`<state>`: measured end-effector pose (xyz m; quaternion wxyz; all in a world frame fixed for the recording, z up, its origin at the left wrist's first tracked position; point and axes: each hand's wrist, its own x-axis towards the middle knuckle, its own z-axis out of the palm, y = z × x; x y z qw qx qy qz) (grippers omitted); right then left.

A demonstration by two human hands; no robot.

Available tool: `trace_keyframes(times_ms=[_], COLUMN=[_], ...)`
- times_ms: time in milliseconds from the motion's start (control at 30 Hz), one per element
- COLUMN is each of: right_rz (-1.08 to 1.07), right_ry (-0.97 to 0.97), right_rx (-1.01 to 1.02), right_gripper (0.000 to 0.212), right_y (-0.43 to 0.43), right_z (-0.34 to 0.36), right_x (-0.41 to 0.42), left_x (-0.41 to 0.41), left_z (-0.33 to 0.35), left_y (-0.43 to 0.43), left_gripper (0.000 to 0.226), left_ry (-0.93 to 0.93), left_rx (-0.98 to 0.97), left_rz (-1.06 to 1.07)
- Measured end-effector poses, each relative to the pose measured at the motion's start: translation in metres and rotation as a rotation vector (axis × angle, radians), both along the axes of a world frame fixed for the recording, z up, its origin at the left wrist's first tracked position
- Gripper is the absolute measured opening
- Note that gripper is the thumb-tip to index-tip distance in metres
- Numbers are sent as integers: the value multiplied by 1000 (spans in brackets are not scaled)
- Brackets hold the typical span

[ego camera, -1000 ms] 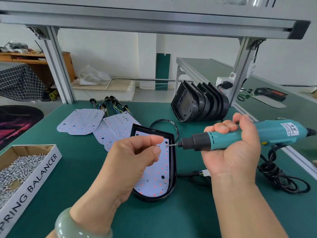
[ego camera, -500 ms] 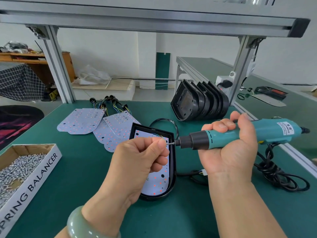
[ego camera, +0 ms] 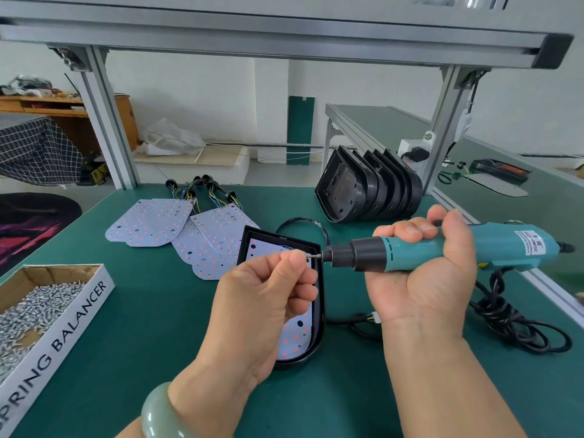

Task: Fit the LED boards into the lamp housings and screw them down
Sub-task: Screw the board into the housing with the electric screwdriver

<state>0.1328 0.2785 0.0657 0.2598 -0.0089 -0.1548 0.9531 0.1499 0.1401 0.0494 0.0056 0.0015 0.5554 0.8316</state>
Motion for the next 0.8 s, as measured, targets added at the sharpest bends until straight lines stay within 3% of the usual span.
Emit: trace_keyframes(times_ms=[567, 800], right_rz=[-17, -24], right_ry=[1, -7], right_rx=[4, 4], right_gripper=[14, 16], right_y=[-2, -3], right_z=[-1, 1], right_x=[-2, 0], left_x=[0, 0], left_z=[-2, -2], left_y=[4, -1], left_gripper=[12, 11], left_ry=[-9, 66], left_rx=[47, -96], left_rz=[7, 9])
